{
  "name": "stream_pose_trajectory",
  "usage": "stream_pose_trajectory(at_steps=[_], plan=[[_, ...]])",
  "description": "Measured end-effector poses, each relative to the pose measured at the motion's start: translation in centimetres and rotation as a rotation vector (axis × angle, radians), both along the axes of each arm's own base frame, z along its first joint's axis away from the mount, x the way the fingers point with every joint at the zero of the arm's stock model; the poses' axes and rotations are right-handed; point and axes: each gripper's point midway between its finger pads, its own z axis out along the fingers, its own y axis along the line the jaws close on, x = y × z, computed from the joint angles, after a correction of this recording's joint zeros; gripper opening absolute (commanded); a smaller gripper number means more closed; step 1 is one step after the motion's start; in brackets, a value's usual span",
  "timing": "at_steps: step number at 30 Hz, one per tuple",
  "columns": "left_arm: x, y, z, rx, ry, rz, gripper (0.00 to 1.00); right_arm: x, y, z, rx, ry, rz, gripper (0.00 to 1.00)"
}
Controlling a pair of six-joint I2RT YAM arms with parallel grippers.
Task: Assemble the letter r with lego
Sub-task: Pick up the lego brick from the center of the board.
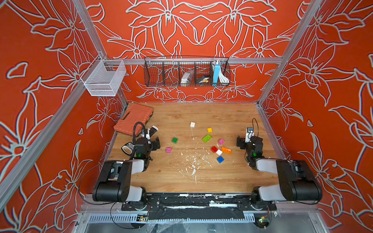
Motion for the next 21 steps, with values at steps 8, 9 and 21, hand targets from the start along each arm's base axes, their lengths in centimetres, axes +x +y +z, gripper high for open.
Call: stream_pose_trajectory(at_steps=[8, 9, 21], plan=[[0.0, 0.0, 0.0, -0.001, 0.0, -0.002, 0.99, 0.0, 0.0, 0.0, 0.0, 0.0, 0.001, 0.98], [0.0, -0.1, 0.0, -0.003, 0.0, -0.005, 0.99, 0.0, 0.0, 0.0, 0.001, 0.0, 0.0, 0.97], [-0.6, -1.2, 3.5, 0.055, -0.079, 0.016, 0.99, -0.6, -0.3, 2.0, 0.004, -0.029, -0.009, 0.98]])
